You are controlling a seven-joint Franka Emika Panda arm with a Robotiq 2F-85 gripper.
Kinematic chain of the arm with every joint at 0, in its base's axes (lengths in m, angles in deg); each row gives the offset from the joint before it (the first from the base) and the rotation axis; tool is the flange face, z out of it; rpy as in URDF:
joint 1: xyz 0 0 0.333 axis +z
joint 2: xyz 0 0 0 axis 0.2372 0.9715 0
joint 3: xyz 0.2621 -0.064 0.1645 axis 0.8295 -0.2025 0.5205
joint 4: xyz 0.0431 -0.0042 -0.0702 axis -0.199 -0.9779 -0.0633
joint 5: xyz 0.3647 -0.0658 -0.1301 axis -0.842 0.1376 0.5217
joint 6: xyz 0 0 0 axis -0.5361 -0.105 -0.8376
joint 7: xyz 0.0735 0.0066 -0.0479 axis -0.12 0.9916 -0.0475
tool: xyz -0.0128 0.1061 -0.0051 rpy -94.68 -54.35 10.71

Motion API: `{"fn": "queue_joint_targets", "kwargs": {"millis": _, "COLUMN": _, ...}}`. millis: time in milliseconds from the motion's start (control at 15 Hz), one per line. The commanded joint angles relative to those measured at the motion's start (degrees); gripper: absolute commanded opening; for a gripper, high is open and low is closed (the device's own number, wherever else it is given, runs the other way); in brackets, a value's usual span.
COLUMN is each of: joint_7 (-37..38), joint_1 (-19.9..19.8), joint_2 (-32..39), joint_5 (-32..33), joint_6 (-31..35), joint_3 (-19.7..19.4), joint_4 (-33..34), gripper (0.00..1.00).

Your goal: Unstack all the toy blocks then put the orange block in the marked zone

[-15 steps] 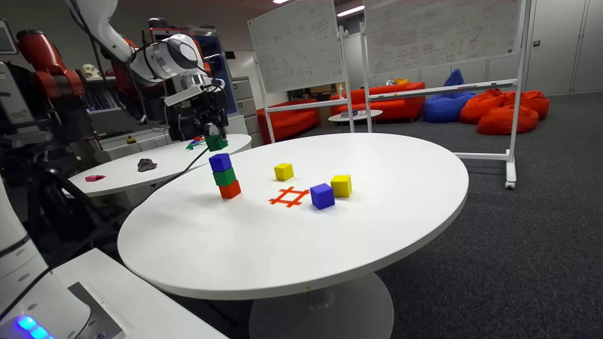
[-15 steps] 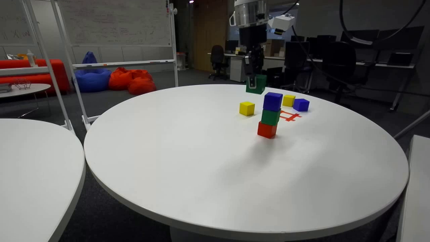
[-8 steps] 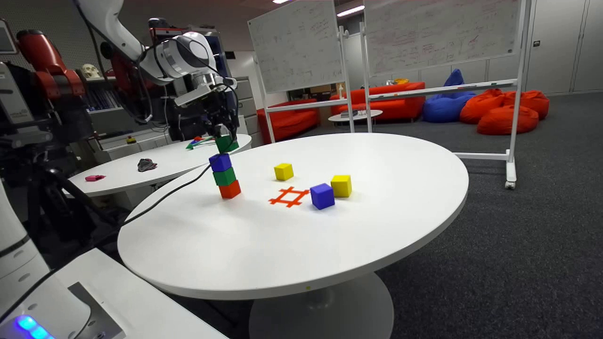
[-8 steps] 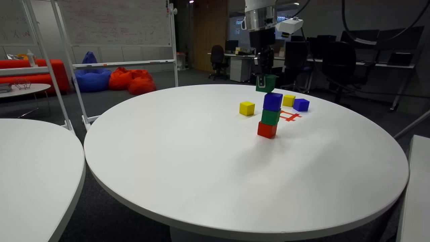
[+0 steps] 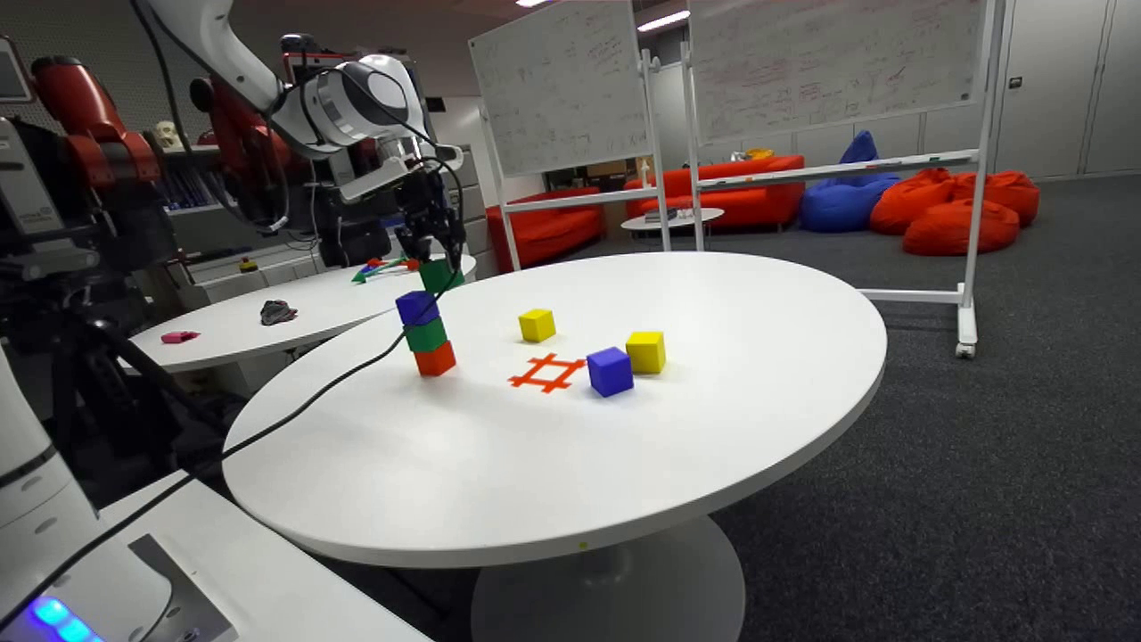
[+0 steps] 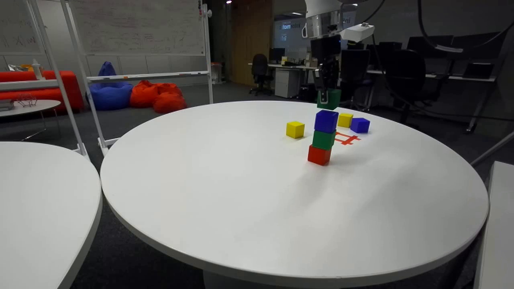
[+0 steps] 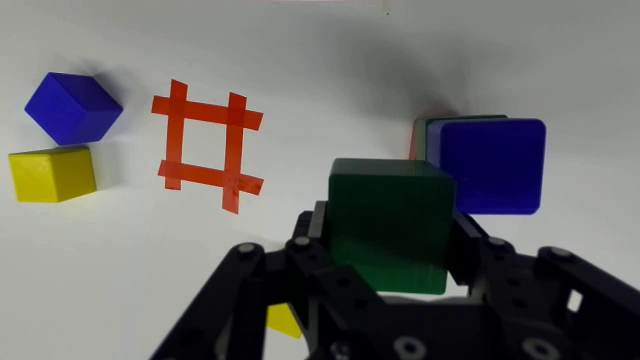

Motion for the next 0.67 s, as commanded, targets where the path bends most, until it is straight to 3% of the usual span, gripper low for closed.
{"fn": "queue_joint_targets", "kwargs": {"millis": 0, "joint_7": -2.32, "joint_1": -1.55, "joint_2": -3.0, "joint_5": -1.95, "joint_6": 2.34, "joint_3": -0.52, "joint_4": -3.74, "gripper": 0.31}}
{"fn": "queue_joint_targets", "kwargs": {"millis": 600, "joint_7": -4.48, "joint_1": -2.96, "joint_2": -3.42, "joint_5": -3.78, "joint_6": 3.72, "joint_3": -1.26, "joint_4": -4.49, "gripper": 0.31}}
